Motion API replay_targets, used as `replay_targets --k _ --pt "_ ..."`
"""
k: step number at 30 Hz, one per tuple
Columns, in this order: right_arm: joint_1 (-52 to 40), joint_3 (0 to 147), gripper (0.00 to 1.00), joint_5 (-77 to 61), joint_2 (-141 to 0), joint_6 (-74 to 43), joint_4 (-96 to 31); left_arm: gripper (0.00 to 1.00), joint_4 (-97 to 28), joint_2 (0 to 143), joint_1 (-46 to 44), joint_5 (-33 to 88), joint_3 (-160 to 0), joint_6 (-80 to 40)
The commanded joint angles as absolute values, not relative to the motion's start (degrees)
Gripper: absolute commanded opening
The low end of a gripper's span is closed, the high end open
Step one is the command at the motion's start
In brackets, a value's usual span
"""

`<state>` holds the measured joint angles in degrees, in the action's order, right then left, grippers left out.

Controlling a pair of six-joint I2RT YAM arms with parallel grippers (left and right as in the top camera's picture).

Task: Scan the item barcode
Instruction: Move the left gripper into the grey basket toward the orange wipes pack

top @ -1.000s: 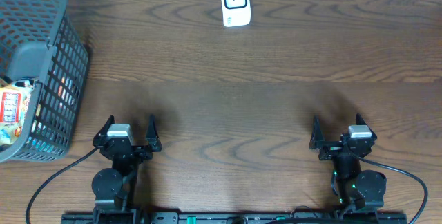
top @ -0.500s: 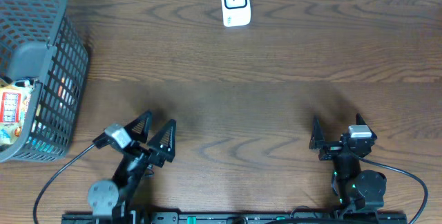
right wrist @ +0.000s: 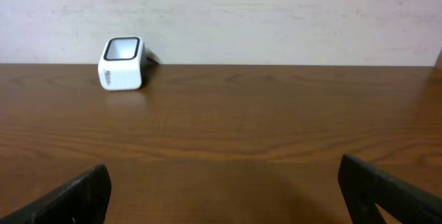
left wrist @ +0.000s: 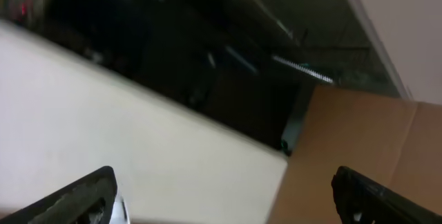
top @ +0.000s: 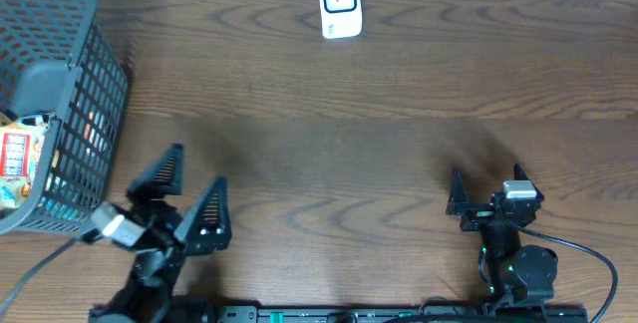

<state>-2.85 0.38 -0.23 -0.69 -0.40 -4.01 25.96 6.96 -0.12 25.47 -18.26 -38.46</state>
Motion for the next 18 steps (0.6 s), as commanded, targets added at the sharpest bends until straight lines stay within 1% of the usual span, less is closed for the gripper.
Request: replay_targets --k 1,3,7,9,11,14,16,18 --pt "-2.66 0.32 0.99 -0.14 -0.38 -0.19 -4.29 0.98 26.11 13.43 -0.34 23.75 -26.76 -31.35" --pt "-2.66 0.32 0.99 -0.14 -0.38 -0.19 -4.29 0.98 26.09 17.89 -0.34 23.27 -32.40 -28.16" --pt "-2.66 0.32 0.99 -0.14 -0.38 -0.19 -4.29 0.98 24.43 28.62 -0.27 21.23 -45.39 -17.06" --pt "-2.66 0.32 0.99 -0.14 -0.38 -0.19 -4.29 0.98 19.84 33.82 -0.21 14.94 -51.59 -14.85" --pt "-2.66 0.32 0.99 -0.14 -0.38 -0.19 -4.29 0.98 13.52 39.57 0.05 6.22 -58.61 -13.13" --pt "-2.66 0.32 0.99 -0.16 -0.38 -0.19 -4.29 0.98 4.43 48.12 1.34 -4.82 -69.63 -6.94" --pt "-2.66 0.32 0.99 -0.14 -0.38 -0.19 -4.29 0.98 -3.22 54.17 3.29 -12.64 -77.93 -1.96" --pt "-2.66 0.32 0.99 -0.16 -0.38 -0.19 -4.29 0.98 -12.62 60.90 6.57 -21.21 -86.87 0.47"
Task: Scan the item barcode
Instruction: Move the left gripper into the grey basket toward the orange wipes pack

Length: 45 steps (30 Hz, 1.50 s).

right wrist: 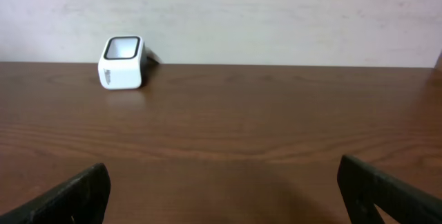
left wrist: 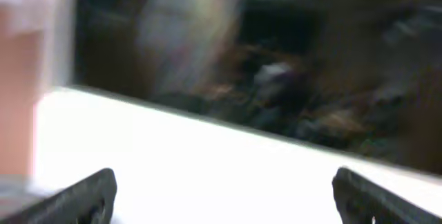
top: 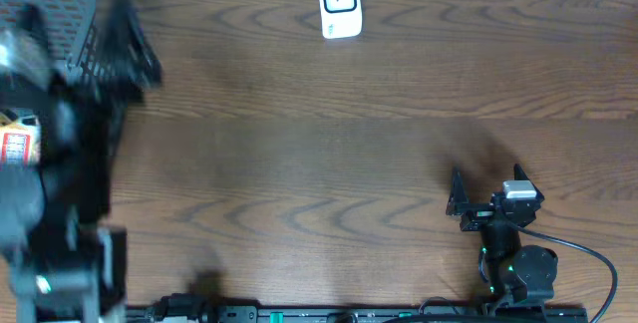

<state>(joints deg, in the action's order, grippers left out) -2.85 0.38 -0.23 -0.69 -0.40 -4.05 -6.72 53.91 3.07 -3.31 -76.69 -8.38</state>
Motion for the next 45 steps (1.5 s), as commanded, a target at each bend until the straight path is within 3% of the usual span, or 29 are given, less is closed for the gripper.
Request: replay_targets --k 1,6,12,32,38,45 --pt "-2.66 0.32 0.99 -0.14 -0.38 -0.19 -4.29 0.98 -17.10 64.01 8.60 -24.25 -90.67 0.43" --pt "-2.66 0.32 0.99 -0.14 -0.38 -0.19 -4.29 0.98 -38.13 76.73 20.32 -26.85 -103.90 -3.03" --pt "-2.66 0.32 0.99 -0.16 -0.38 -0.19 -4.29 0.97 -48.03 84.18 28.58 -26.24 -104.75 -9.06" --pt "-2.66 0.32 0.99 -0.16 -0.38 -0.19 -4.29 0.98 -50.63 95.07 36.10 -26.17 -104.68 -8.27" --pt "-2.66 0.32 0.99 -0.14 -0.38 -0.19 -4.29 0.98 -52.51 101.08 36.51 -26.15 -104.31 3.46" --pt "-2.66 0.32 0.99 -0.14 -0.38 -0.19 -4.29 0.98 -52.73 107.55 36.12 -26.17 -102.43 3.46"
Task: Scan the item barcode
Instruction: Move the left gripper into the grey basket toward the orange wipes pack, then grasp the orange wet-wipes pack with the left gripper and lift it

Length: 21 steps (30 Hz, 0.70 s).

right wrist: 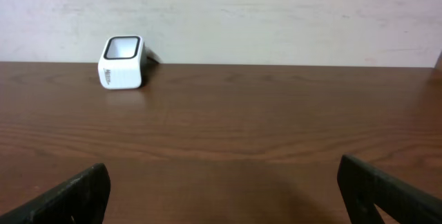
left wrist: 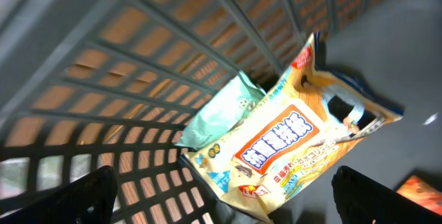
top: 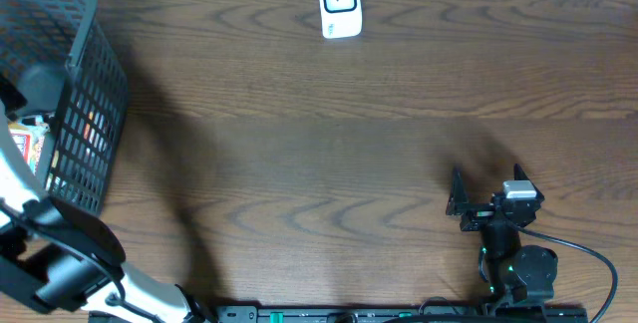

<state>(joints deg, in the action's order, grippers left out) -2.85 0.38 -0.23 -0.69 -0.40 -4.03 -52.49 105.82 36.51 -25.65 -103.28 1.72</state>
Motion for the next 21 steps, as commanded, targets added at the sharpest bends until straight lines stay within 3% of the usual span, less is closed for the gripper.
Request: replay_targets --k 1,21 --pt "-2.66 0.32 0.99 -0.14 -0.38 -0.19 -4.29 0.98 -52.88 108.36 36.12 -26.17 -102.15 3.46" --pt "-2.66 0.32 0.99 -0.16 -0.38 -0.19 -4.29 0.98 -40.80 113.08 32.75 -29.52 -85.73 16.91"
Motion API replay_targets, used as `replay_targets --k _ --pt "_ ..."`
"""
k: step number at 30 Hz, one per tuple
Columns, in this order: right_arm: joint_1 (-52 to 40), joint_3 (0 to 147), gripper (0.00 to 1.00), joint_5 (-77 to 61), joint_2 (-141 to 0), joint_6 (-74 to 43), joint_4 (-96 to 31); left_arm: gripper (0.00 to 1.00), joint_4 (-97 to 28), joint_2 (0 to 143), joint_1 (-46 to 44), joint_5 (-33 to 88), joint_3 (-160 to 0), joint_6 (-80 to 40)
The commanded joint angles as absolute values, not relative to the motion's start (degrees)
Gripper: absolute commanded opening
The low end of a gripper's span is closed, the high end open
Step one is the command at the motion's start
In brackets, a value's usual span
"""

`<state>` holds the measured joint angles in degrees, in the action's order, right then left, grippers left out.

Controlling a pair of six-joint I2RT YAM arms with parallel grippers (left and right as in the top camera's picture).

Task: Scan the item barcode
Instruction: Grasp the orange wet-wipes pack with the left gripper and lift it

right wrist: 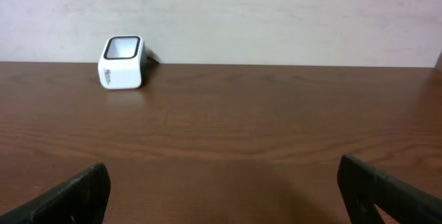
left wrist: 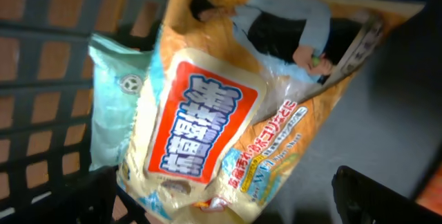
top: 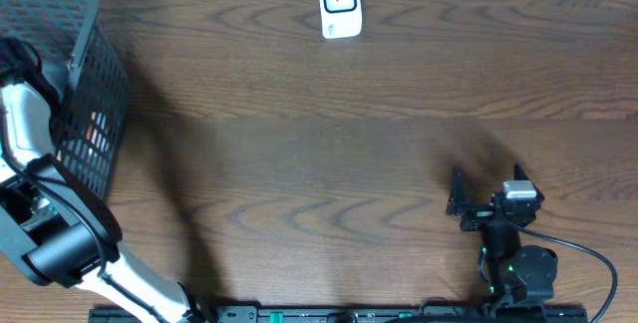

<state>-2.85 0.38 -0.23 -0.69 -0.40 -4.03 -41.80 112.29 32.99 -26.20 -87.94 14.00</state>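
Observation:
A yellow snack bag (left wrist: pixel 207 127) with a red label lies in the black wire basket (top: pixel 95 94) at the table's left end. My left gripper (left wrist: pixel 224 207) is open just over the bag, one finger on each side of its lower end. In the overhead view the left arm (top: pixel 25 124) reaches into the basket and hides the gripper and bag. The white barcode scanner (top: pixel 339 4) stands at the far edge of the table, window up (right wrist: pixel 123 63). My right gripper (right wrist: pixel 221 196) stays open and empty over the wood near the front right (top: pixel 486 191).
A pale teal packet (left wrist: pixel 110 106) lies under the bag's left side, against the basket's wire wall (left wrist: pixel 41 65). Brown wooden table (top: pixel 329 144) stretches between basket, scanner and the right arm's base (top: pixel 518 268).
My left gripper has come closer to the yellow bag, which now fills the wrist view, turned more upright. Still open. The right arm and the scanner have not moved.
My left gripper first stood open over the table's front left, beside the basket. Then it was blurred, raised at the basket. Later it looked down into the basket at the yellow bag, and now hangs close over it. The right arm stayed put throughout.

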Motion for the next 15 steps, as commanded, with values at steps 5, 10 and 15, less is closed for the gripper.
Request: replay_targets --k 5,10,15 --pt "-2.66 0.32 0.99 -0.14 -0.38 -0.19 -4.29 0.98 -37.15 114.45 32.75 -35.46 -83.53 16.93" --pt "-2.66 0.32 0.99 -0.14 -0.38 -0.19 -4.29 0.98 -36.51 116.62 32.80 -35.14 -83.48 16.86" --pt "-2.66 0.32 0.99 -0.14 -0.38 -0.19 -4.29 0.97 -36.97 118.83 32.82 -27.44 -83.46 16.88"
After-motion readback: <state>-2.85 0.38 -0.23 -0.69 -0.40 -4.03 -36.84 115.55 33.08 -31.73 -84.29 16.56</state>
